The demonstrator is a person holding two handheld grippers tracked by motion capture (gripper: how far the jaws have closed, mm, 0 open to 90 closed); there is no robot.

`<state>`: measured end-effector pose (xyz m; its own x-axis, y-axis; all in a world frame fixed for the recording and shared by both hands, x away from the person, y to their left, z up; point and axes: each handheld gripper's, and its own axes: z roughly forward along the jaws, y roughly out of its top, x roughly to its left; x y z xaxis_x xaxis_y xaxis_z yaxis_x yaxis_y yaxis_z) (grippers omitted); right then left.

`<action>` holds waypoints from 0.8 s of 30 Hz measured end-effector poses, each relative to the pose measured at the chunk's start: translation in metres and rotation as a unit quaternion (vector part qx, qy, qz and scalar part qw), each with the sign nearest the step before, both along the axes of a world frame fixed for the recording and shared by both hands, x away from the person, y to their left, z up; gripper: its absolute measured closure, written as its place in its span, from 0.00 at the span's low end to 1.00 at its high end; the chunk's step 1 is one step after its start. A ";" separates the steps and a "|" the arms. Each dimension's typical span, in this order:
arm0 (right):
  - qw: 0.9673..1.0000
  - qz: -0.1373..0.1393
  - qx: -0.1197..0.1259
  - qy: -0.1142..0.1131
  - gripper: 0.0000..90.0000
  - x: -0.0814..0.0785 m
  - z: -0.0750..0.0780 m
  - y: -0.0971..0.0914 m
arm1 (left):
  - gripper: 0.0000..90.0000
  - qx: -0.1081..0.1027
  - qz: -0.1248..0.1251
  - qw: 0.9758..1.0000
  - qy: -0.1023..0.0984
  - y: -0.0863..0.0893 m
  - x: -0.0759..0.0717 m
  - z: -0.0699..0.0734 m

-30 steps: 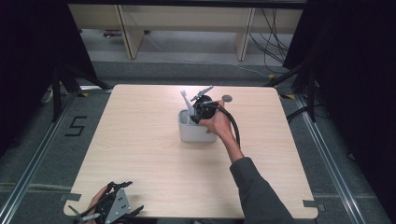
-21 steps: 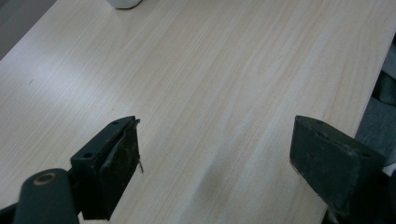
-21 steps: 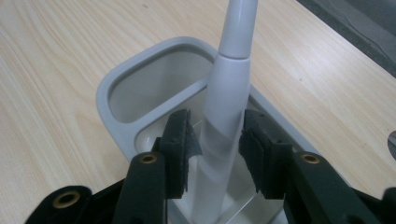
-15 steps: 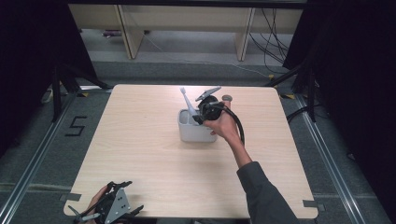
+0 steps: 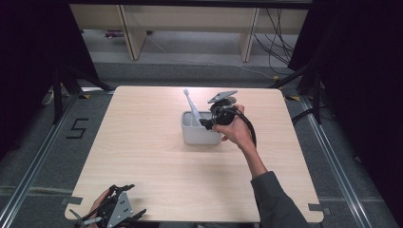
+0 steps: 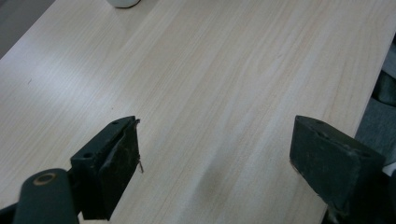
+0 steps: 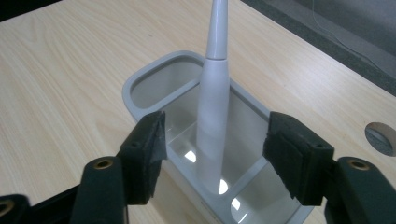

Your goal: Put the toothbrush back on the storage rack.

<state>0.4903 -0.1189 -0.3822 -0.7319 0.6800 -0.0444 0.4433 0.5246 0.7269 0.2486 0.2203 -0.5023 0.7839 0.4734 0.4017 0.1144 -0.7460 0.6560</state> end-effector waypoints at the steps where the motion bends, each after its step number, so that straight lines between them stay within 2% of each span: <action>1: 1.000 -0.004 0.001 0.003 0.39 -0.002 0.000 -0.001 | 0.17 0.002 0.001 1.000 0.001 0.000 0.000 0.000; 3: 1.000 -0.008 0.011 -0.001 0.38 -0.006 0.001 -0.004 | 0.17 -0.001 0.005 1.000 0.001 0.000 0.000 0.000; 4: 1.000 -0.009 0.014 -0.002 0.37 -0.007 0.001 -0.005 | 0.17 -0.004 0.010 1.000 -0.007 -0.001 0.000 -0.002; 6: 1.000 -0.019 0.022 0.010 0.36 -0.012 0.002 -0.006 | 0.17 -0.008 0.006 1.000 -0.002 0.000 0.000 -0.001; 7: 0.999 -0.014 0.028 -0.007 0.35 -0.012 0.001 -0.006 | 0.17 -0.010 0.006 1.000 -0.003 0.000 0.000 -0.001; 8: 1.000 -0.009 0.023 -0.005 0.35 -0.014 0.002 -0.007 | 0.17 -0.015 0.008 1.000 -0.003 0.000 0.000 -0.002; 9: 0.999 -0.014 0.029 -0.001 0.35 -0.018 0.002 -0.007 | 0.17 -0.013 0.006 1.000 -0.001 0.000 0.000 -0.002; 10: 0.999 -0.012 0.031 -0.010 0.35 -0.022 0.002 -0.009 | 0.17 -0.007 0.004 1.000 0.000 0.000 0.000 -0.001; 11: 0.999 -0.012 0.031 -0.010 0.35 -0.022 0.002 -0.009 | 0.17 -0.010 0.006 1.000 0.002 0.000 0.000 -0.002; 12: 0.999 -0.004 0.035 -0.024 0.34 -0.023 0.001 -0.010 | 0.17 -0.007 0.005 1.000 0.002 0.000 0.000 -0.001; 13: 0.999 -0.005 0.039 -0.016 0.34 -0.026 0.002 -0.011 | 0.17 -0.007 0.008 1.000 0.002 0.000 0.000 -0.001; 14: 0.999 0.001 0.042 -0.033 0.34 -0.029 0.001 -0.012 | 0.17 -0.002 0.007 1.000 0.003 0.000 0.000 -0.001; 18: 0.998 0.001 0.051 -0.025 0.34 -0.034 0.000 -0.014 | 0.17 0.001 0.004 1.000 0.000 0.001 0.001 -0.001; 19: 0.998 0.008 0.052 -0.037 0.34 -0.034 -0.001 -0.015 | 0.17 0.001 0.013 1.000 0.001 0.001 0.000 -0.002; 20: 0.998 -0.002 0.056 -0.024 0.34 -0.037 0.000 -0.016 | 0.17 0.000 0.013 1.000 0.002 0.001 0.000 -0.002; 21: 0.998 0.007 0.053 -0.032 0.33 -0.037 0.000 -0.017 | 0.17 0.005 0.011 1.000 0.003 0.001 0.000 -0.001; 22: 0.998 0.004 0.059 -0.032 0.33 -0.040 0.001 -0.019 | 0.17 0.001 0.011 1.000 0.004 0.000 0.000 -0.002; 23: 0.998 0.004 0.059 -0.032 0.33 -0.040 0.001 -0.019 | 0.17 0.008 0.010 1.000 0.003 0.001 0.000 -0.001; 24: 0.998 0.005 0.057 -0.038 0.33 -0.041 0.001 -0.021 | 0.17 -0.002 0.009 1.000 0.006 0.001 -0.001 -0.001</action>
<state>0.4496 -0.1397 -0.3810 -0.7359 0.6767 -0.0221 0.3800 0.4399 0.8137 0.2480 0.2209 -0.5032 0.7799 0.4899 0.3895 0.1370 -0.7408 0.6576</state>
